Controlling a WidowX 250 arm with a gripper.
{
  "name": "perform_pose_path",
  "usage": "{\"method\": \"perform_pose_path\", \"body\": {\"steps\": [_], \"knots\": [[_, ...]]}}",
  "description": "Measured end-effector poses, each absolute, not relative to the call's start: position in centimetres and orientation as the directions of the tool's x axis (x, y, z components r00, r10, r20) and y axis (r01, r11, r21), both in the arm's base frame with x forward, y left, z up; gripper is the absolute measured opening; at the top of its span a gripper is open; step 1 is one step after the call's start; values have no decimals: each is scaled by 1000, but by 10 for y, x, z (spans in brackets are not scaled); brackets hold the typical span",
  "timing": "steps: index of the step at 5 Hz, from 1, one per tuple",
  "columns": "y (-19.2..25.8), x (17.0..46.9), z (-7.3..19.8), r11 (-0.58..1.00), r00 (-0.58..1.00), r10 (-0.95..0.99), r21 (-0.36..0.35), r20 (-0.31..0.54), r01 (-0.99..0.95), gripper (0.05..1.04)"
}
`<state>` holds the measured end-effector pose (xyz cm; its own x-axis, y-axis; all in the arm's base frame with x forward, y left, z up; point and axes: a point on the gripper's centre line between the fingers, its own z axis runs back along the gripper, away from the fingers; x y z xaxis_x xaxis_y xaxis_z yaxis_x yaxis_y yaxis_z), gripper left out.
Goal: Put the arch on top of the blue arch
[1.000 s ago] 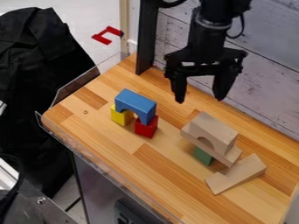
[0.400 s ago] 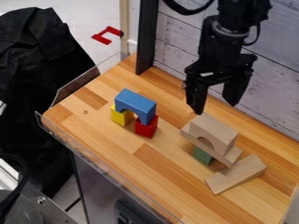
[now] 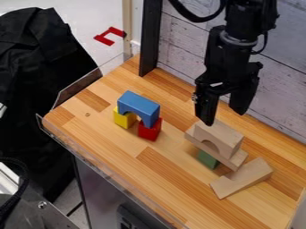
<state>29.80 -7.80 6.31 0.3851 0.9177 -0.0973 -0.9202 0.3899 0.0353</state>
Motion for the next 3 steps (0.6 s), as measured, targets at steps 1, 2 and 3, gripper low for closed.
{"method": "perform_pose_path", "body": {"steps": [1, 2, 3], "knots": [[-81, 295, 58, 369, 363, 924, 28, -122, -929, 999], [-84, 294, 42, 348, 336, 929, 58, -155, -936, 999], [-85, 291, 34, 339, 320, 931, 90, -177, -936, 999]]}}
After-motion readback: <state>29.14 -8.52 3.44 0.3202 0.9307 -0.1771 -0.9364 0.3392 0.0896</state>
